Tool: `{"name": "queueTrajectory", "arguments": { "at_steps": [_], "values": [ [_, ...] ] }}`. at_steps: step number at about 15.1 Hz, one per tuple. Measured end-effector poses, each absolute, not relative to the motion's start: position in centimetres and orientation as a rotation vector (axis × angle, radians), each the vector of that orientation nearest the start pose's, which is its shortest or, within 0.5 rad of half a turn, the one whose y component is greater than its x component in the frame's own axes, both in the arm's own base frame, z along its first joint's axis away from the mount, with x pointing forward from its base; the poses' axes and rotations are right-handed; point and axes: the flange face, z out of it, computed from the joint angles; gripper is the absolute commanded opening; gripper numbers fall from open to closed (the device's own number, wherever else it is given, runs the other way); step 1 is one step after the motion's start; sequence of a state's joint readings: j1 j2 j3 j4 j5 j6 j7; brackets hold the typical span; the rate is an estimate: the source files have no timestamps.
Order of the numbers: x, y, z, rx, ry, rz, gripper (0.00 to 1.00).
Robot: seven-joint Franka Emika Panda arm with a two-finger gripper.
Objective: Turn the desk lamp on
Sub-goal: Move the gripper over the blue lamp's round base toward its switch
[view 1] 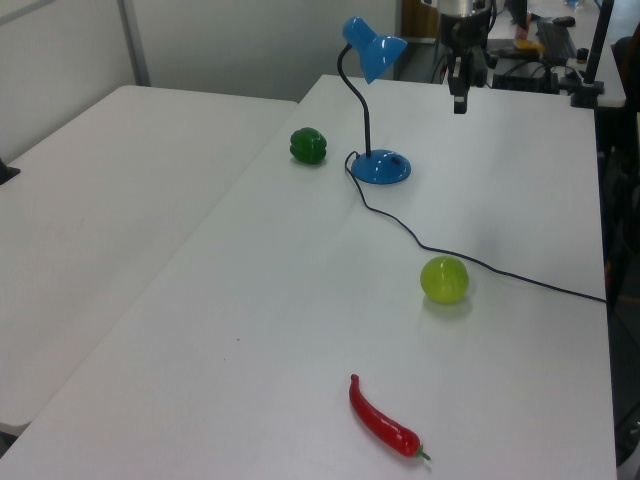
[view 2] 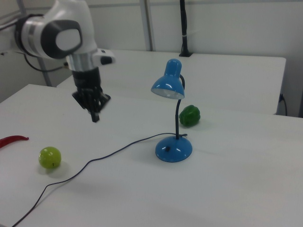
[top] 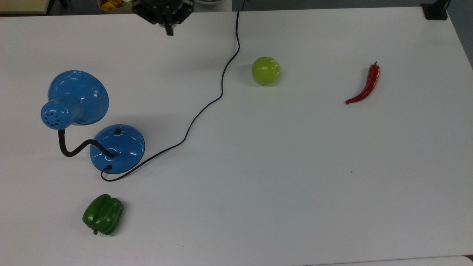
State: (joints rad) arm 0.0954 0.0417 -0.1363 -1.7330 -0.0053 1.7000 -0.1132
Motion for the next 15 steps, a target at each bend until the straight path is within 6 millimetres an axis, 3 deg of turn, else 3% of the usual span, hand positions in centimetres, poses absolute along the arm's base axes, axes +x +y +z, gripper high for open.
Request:
{"name": "queueTrajectory", "arguments": {
  "at_steps": [8,15],
  "values": [
    [58.3,-9.8,44.8,-3.185,0.078,-0.213,0.0],
    [60.6,-12.0,39.9,-3.213,0.115,-0.462,0.0]
  ]
}}
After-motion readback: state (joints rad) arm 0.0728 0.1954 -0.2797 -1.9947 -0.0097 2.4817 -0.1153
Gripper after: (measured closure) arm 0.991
